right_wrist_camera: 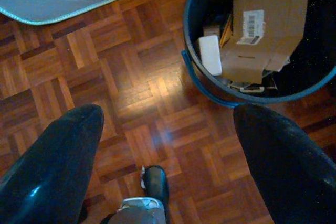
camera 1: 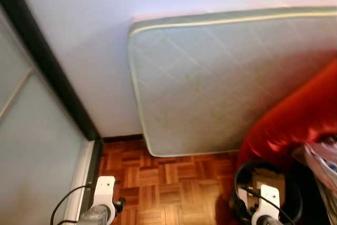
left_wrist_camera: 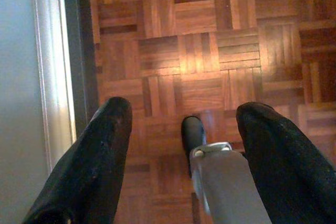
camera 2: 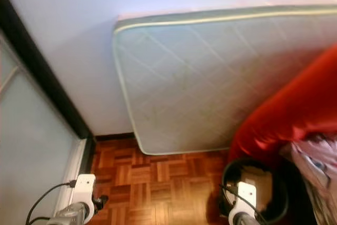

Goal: Clean up the room

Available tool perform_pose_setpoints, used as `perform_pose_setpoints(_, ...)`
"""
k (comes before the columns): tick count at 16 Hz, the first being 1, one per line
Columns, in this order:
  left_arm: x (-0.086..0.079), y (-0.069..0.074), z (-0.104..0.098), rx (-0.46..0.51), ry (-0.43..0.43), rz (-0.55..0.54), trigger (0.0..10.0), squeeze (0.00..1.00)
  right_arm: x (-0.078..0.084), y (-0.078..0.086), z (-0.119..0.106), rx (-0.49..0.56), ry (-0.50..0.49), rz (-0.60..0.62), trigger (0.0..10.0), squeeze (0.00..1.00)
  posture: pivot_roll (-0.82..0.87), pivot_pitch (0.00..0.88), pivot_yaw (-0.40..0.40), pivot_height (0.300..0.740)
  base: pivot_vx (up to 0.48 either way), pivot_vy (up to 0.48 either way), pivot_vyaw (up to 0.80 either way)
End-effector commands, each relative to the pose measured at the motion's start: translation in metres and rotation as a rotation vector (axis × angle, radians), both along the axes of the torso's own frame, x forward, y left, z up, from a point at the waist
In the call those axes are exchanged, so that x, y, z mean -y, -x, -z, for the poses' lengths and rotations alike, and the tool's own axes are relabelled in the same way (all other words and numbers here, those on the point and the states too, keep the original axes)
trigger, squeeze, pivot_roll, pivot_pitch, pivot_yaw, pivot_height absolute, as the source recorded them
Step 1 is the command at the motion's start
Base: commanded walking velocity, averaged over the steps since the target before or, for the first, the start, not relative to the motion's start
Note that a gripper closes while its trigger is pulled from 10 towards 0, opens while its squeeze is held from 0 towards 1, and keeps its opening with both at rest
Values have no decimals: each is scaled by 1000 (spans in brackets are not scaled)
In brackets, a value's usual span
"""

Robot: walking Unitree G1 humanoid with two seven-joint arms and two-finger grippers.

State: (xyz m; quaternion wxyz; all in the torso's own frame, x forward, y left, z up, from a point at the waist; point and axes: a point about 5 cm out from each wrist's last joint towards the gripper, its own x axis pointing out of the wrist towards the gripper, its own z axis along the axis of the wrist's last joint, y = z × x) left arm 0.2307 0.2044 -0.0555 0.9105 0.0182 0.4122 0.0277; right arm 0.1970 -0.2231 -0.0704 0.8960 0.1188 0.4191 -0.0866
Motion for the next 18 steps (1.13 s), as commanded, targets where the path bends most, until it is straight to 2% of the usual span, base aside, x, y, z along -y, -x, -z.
perform_pose_setpoints(1,-4,6,4,-27,-22,9,10000,0,-1,2,1,-16,2,-8,10000,0,82,49,-7,740,0,-307,-769)
perform_pose_setpoints(2,-3,7,4,-32,-7,-1,10000,0,-1,2,1,-17,4,-10,10000,0,81,48,-6,740,0,0,-769)
perform_pose_setpoints(5,-3,7,4,-38,-38,33,10000,0,-1,2,1,-18,2,-9,10000,0,82,49,-5,740,0,-160,-769)
perform_pose_setpoints(16,-3,9,5,-41,-38,28,10000,0,-1,2,1,-21,3,-17,10000,0,76,57,-9,740,0,0,-769)
perform_pose_setpoints(18,-3,8,5,-36,-42,35,10000,0,-1,1,1,-18,10,-13,10000,0,76,57,-9,740,0,0,-241)
